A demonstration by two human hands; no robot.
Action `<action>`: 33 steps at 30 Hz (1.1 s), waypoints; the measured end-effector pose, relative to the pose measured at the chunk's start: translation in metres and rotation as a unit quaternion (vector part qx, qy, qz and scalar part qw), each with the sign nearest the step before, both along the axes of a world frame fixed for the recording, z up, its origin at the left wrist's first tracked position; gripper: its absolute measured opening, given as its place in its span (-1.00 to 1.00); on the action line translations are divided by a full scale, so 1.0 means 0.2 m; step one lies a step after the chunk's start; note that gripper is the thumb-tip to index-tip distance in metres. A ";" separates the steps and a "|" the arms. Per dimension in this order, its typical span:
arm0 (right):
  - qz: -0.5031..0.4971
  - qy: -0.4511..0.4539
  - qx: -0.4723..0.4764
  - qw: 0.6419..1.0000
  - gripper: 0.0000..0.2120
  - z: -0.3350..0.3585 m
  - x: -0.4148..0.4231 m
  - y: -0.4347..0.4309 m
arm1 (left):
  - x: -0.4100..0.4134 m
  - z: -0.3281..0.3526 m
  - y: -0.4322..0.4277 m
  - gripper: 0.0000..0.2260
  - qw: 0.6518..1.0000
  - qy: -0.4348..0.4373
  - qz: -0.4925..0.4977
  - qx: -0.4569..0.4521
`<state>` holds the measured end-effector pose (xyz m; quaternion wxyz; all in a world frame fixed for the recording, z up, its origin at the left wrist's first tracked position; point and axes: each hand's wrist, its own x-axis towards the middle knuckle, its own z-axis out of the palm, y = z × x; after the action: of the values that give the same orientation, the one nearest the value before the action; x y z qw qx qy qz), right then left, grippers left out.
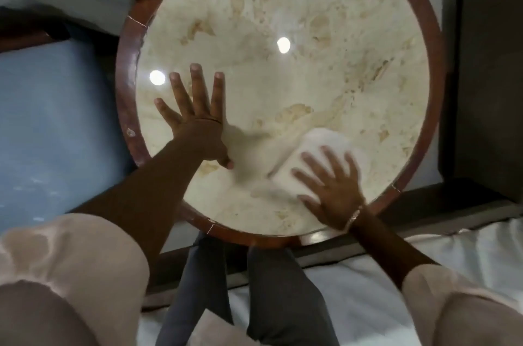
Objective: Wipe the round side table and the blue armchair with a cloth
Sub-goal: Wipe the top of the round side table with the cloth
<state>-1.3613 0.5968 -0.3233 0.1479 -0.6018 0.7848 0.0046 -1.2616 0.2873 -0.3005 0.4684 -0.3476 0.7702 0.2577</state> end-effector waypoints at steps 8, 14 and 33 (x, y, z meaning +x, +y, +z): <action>-0.465 0.105 -0.025 0.879 -0.37 -0.13 -0.61 -0.52 | 0.01 -0.05 0.04 0.69 0.999 0.007 -0.011 -0.047; -0.214 0.033 0.001 0.976 -0.35 -0.06 0.39 -0.10 | 0.05 -0.09 0.02 0.68 0.997 0.031 -0.012 -0.067; -0.360 0.024 0.017 0.932 -0.38 -0.15 1.18 -0.05 | 0.31 -0.21 -0.05 0.39 0.946 0.285 -0.106 -0.114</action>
<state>-1.1251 0.5870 -0.3533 0.1309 -0.2760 0.9520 -0.0211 -1.2004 0.2775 -0.3427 0.2114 -0.2272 0.9282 0.2050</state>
